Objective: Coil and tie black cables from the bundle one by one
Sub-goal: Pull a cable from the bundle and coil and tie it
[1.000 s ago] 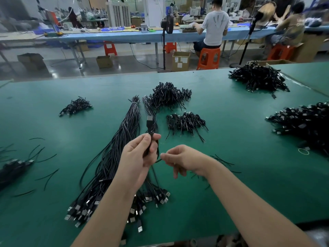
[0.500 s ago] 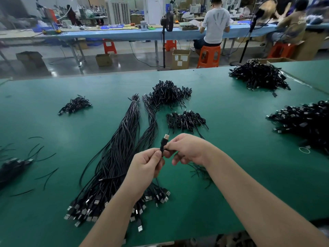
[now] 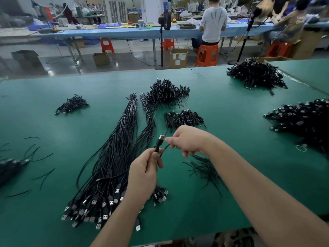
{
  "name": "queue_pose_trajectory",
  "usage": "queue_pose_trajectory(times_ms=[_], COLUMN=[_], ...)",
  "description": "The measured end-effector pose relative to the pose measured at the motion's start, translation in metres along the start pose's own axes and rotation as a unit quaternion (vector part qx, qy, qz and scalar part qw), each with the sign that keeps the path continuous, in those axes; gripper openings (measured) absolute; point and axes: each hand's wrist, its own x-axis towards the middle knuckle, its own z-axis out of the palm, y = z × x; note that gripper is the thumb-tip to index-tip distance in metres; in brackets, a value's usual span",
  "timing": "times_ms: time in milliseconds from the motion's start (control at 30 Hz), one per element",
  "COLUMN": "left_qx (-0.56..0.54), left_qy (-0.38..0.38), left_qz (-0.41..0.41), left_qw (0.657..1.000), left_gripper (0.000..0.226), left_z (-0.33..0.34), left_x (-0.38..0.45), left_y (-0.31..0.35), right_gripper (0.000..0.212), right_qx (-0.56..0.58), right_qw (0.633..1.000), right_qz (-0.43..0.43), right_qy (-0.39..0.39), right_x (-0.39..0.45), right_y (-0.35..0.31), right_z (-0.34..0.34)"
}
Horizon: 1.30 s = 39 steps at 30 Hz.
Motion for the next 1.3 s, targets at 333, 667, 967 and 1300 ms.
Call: queue_pose_trajectory(times_ms=[333, 667, 967, 1300], left_qx=[-0.041, -0.182, -0.382, -0.341], left_qy=[0.082, 0.119, 0.101, 0.041], left_qz=[-0.038, -0.105, -0.158, -0.148], left_qw=[0.995, 0.970, 0.905, 0.927], left_gripper=[0.030, 0.024, 0.016, 0.020], left_z=[0.009, 0.012, 0.004, 0.001], left_x=[0.013, 0.019, 0.029, 0.026], left_y=[-0.001, 0.001, 0.017, 0.009], right_gripper=[0.032, 0.025, 0.025, 0.023], right_qx=[0.213, 0.115, 0.165, 0.260], right_qw=[0.976, 0.986, 0.979, 0.958], right_qz=[-0.031, -0.083, -0.087, -0.084], right_qy=[-0.041, -0.087, -0.082, -0.087], right_x=[-0.011, -0.023, -0.020, -0.023], right_y=[-0.009, 0.005, 0.026, 0.034], right_z=[0.015, 0.042, 0.068, 0.070])
